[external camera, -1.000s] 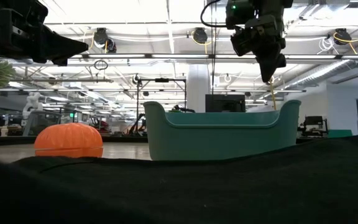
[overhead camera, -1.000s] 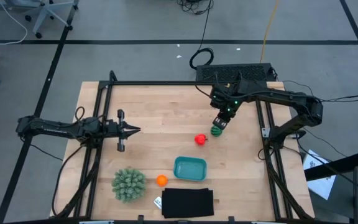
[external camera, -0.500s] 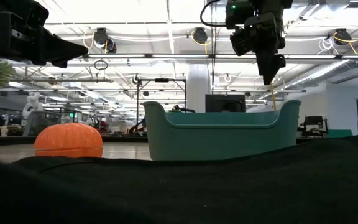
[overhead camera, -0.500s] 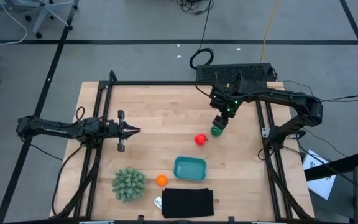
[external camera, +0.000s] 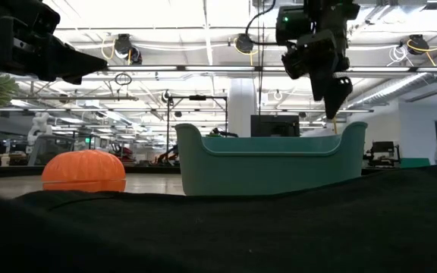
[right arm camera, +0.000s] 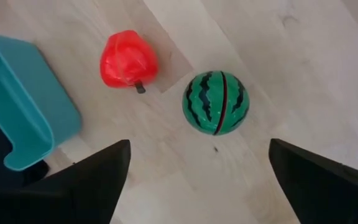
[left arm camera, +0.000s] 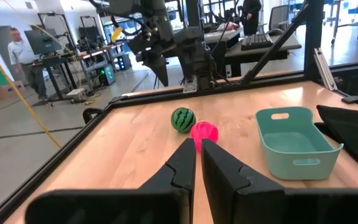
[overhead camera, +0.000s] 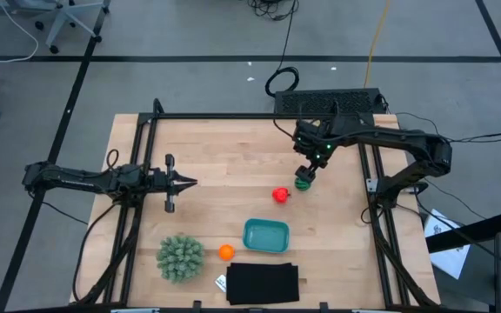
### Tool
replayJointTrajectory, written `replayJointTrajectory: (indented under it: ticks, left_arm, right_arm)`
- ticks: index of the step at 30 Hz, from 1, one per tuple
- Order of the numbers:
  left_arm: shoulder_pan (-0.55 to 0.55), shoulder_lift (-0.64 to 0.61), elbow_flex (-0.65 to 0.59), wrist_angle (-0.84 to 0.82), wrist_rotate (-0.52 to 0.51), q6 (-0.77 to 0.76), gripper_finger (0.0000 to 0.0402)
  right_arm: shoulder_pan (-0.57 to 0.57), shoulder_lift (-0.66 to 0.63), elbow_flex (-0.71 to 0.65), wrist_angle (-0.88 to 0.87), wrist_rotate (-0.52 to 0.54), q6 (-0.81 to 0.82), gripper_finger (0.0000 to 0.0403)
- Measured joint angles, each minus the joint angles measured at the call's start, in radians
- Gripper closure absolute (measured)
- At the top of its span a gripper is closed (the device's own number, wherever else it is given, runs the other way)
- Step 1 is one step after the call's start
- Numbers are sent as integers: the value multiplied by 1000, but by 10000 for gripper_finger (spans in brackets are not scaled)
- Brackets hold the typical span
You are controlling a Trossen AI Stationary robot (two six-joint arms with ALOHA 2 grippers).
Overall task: Pick and placing Produce into tupperware
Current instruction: Put the green watermelon into the blue bin
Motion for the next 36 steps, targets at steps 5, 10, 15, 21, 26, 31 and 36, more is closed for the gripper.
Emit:
replayJointTrajectory:
  ticks: [5,10,15,21,26,31,36]
  left_arm:
    - [0,0,0,0,0,-1,371]
    - [0,0,0,0,0,-4,371]
    - [0,0,0,0,0,-14,371]
    - [0,0,0,0,1,-15,371]
    - [0,0,0,0,2,-15,371]
    - [0,0,0,-1,3,-15,371]
    - [0,0,0,-2,3,-15,371]
  right_arm:
    - [0,0,-62,55,0,13,28]
    - [-13,0,-110,121,-1,31,28]
    - [-23,1,-158,183,-2,47,28]
    - [-28,19,-187,212,-3,65,28]
    - [-27,66,-187,244,-28,65,28]
    - [-27,123,-187,248,-29,51,28]
    - [-27,182,-187,248,-29,28,27]
